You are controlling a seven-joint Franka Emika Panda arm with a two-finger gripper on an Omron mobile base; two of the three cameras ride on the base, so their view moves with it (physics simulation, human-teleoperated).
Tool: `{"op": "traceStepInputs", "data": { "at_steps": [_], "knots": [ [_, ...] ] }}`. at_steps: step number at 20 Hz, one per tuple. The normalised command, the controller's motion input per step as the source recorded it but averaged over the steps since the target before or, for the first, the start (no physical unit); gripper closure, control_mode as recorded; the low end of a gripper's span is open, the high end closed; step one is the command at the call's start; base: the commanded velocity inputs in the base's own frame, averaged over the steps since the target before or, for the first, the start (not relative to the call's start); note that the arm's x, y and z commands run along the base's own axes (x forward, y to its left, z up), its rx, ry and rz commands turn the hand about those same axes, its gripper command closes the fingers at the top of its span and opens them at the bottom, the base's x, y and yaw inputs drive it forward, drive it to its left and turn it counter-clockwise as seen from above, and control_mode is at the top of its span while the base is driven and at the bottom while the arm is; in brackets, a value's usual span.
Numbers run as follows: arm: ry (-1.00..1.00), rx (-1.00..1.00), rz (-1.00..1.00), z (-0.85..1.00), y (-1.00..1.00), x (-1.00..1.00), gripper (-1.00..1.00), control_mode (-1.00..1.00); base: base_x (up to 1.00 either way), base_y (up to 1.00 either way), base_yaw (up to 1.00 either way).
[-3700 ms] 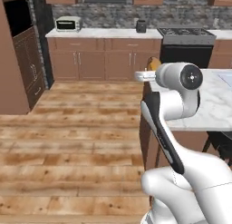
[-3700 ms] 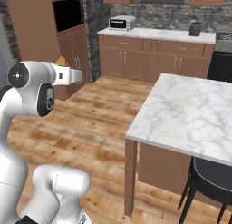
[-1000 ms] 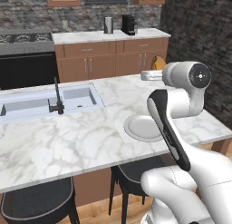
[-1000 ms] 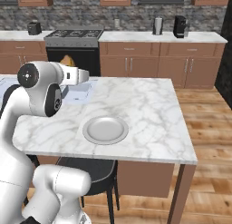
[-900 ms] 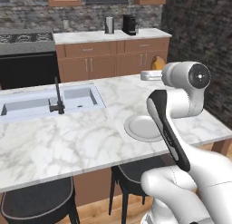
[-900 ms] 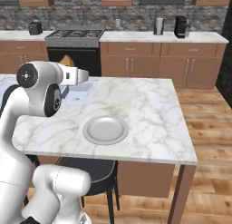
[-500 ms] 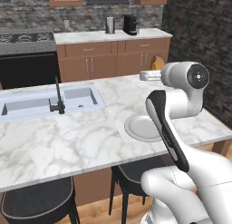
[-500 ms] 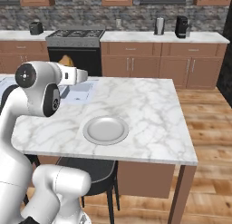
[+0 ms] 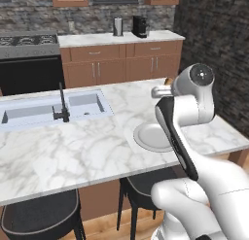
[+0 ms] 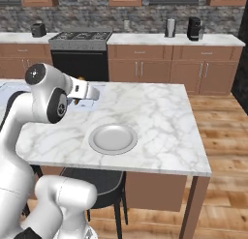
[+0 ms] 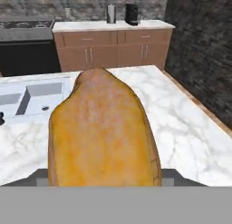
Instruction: Take the cheese, chicken drumstick, and cucumber from the fridge and place them on the plate on the dining counter to create an appetizer plate.
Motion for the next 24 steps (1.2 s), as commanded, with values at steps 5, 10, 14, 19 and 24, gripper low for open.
{"op": "traceStepInputs", "data": {
  "at_steps": [5,10,14,19,24],
  "knots": [
    [0.40,0.02,-0.10,-0.68,-0.51,0.22,1.00,-1.00,0.00,0.00,0.00],
    [0.28,0.10,-0.01,-0.80,-0.70,0.29,1.00,-1.00,0.00,0.00,0.00],
    [0.21,0.10,0.00,-0.97,-0.61,0.40,1.00,-1.00,0.00,0.00,0.00],
    [0.20,0.01,0.00,-0.98,-0.20,0.60,1.00,-1.00,0.00,0.00,0.00],
    [0.20,0.00,0.00,-0.92,-0.01,0.75,1.00,-1.00,0.00,0.00,0.00]
  ]
}}
